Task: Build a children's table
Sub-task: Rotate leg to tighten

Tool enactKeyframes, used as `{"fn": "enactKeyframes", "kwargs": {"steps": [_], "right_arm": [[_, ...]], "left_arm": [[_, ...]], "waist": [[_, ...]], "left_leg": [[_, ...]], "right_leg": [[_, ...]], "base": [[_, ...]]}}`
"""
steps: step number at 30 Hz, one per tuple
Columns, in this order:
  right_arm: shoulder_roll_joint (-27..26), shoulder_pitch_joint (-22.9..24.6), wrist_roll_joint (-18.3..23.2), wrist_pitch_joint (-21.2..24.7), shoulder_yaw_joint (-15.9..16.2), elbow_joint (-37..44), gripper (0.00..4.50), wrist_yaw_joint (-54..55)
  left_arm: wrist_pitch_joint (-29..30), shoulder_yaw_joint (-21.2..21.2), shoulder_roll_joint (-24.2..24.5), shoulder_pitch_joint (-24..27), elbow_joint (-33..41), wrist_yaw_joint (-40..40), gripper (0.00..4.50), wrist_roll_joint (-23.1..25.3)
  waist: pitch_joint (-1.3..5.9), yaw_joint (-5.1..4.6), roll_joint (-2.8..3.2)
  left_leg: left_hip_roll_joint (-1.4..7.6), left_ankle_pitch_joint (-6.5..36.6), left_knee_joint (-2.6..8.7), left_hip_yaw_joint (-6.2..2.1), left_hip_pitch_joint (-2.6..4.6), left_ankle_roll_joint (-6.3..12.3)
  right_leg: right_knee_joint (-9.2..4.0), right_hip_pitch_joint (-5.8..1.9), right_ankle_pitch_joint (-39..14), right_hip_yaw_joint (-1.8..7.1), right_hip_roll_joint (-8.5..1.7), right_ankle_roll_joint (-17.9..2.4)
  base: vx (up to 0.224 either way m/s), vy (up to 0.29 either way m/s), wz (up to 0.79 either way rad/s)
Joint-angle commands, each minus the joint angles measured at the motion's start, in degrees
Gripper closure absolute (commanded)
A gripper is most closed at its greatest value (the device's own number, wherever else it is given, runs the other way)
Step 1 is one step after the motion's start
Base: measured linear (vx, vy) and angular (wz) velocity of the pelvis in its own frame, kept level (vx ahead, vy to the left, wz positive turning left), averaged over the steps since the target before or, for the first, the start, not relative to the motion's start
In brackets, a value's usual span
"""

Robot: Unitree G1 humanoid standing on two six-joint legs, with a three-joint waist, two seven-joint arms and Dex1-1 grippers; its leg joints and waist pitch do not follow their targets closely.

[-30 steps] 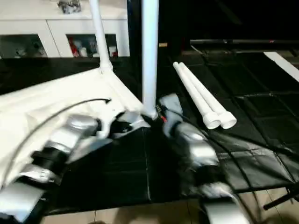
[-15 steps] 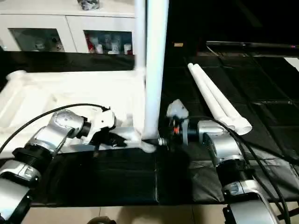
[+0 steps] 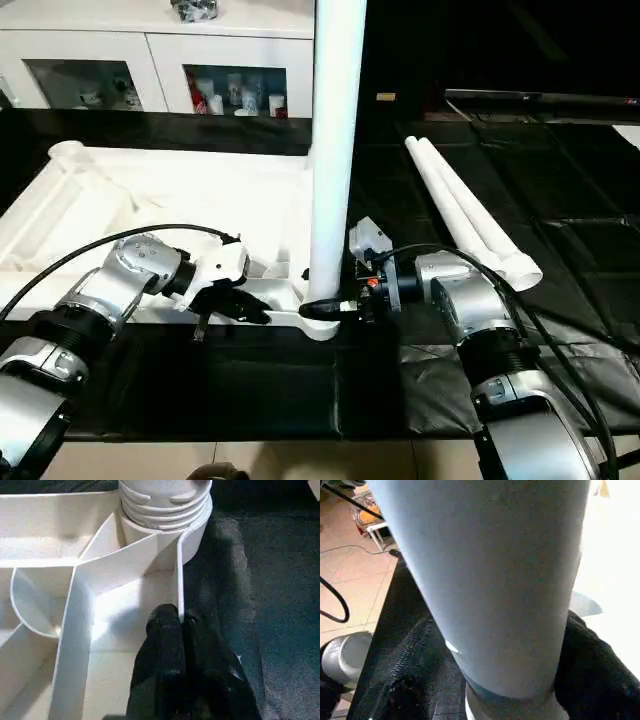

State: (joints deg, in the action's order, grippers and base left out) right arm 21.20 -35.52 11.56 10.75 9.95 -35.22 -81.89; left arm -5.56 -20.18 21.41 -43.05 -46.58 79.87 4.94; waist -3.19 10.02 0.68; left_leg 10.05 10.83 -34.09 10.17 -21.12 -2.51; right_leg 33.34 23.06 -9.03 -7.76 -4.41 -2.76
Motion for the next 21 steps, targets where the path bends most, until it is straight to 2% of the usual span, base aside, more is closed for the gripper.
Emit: {"fn": "enactKeyframes", "kwargs": {"steps": [1, 6, 9, 10, 12, 17, 19, 21], "right_arm": [[0.4, -0.3, 0.1, 0.5, 1.2, -0.6, 1.78, -2.4], [0.2, -0.1, 0.1, 0.8, 1.3, -0.5, 2.15, -2.7], [0.0, 0.3, 0.2, 1.0, 1.6, -0.1, 2.25, -2.9], [-0.1, 0.5, 0.2, 1.0, 1.6, 0.1, 2.30, -2.7], [-0.4, 1.3, 0.5, 1.2, 1.5, 1.1, 2.35, -2.0], [-1.6, 4.8, 1.5, 2.8, 0.0, 4.9, 2.40, 2.7], [-3.9, 6.9, 1.1, 4.2, -1.6, 6.5, 2.41, 10.3], [-6.4, 7.8, 0.9, 5.5, -3.1, 7.0, 2.41, 16.5]], "left_arm": [[-1.4, -0.8, -0.1, -1.6, -0.6, -0.4, 4.50, 1.2], [-1.7, -0.7, -0.2, -1.7, -1.2, -0.7, 4.50, 1.3], [-1.7, -0.5, -0.3, -1.9, -1.7, -1.4, 4.50, 1.4], [-1.4, -0.4, -0.3, -1.9, -1.9, -1.9, 4.50, 1.4], [-0.5, 0.1, -0.5, -1.7, -1.7, -3.2, 4.50, 1.3], [5.2, 2.8, -1.5, -0.9, 0.4, -7.6, 4.50, -0.3], [9.6, 5.0, -3.0, -0.2, 3.0, -11.4, 4.50, -1.8], [13.0, 6.5, -4.3, 0.2, 4.7, -14.7, 4.50, -2.7]], "waist": [[4.67, -0.21, -0.06], [4.70, -0.17, 0.01], [4.72, -0.11, -0.05], [4.71, -0.04, 0.19], [4.70, -0.03, 0.14], [4.58, 0.48, 0.09], [4.40, 0.56, 0.06], [4.29, 0.26, -0.04]], "left_leg": [[4.38, 7.3, 3.57, -1.34, 0.83, 3.67], [4.39, 7.3, 3.54, -1.34, 0.86, 3.65], [4.32, 7.2, 3.49, -1.30, 0.84, 3.66], [4.34, 7.3, 3.48, -1.33, 0.86, 3.63], [4.37, 7.6, 3.52, -1.34, 0.90, 3.52], [4.49, 8.3, 3.62, -1.37, 1.11, 3.03], [4.74, 9.1, 3.81, -1.43, 1.32, 2.19], [4.42, 10.5, 4.01, -1.48, 1.40, 1.32]], "right_leg": [[-3.31, -3.47, -14.1, 4.03, -6.06, -8.7], [-3.29, -3.47, -13.9, 4.02, -6.04, -8.7], [-3.20, -3.50, -13.4, 4.03, -6.01, -8.9], [-3.24, -3.47, -13.6, 4.03, -6.05, -8.9], [-3.31, -3.45, -13.8, 4.04, -6.00, -8.8], [-3.51, -3.34, -15.2, 4.08, -6.08, -8.6], [-3.70, -3.18, -17.0, 4.18, -6.28, -8.2], [-4.30, -3.31, -20.9, 4.03, -6.35, -7.0]], "base": [[0.000, 0.000, 0.00], [0.000, 0.000, 0.00], [0.000, 0.000, 0.00], [0.000, 0.000, 0.00], [0.000, 0.000, 0.00], [0.000, 0.000, 0.00], [0.000, 0.000, 0.00], [0.000, 0.000, 0.00]]}}
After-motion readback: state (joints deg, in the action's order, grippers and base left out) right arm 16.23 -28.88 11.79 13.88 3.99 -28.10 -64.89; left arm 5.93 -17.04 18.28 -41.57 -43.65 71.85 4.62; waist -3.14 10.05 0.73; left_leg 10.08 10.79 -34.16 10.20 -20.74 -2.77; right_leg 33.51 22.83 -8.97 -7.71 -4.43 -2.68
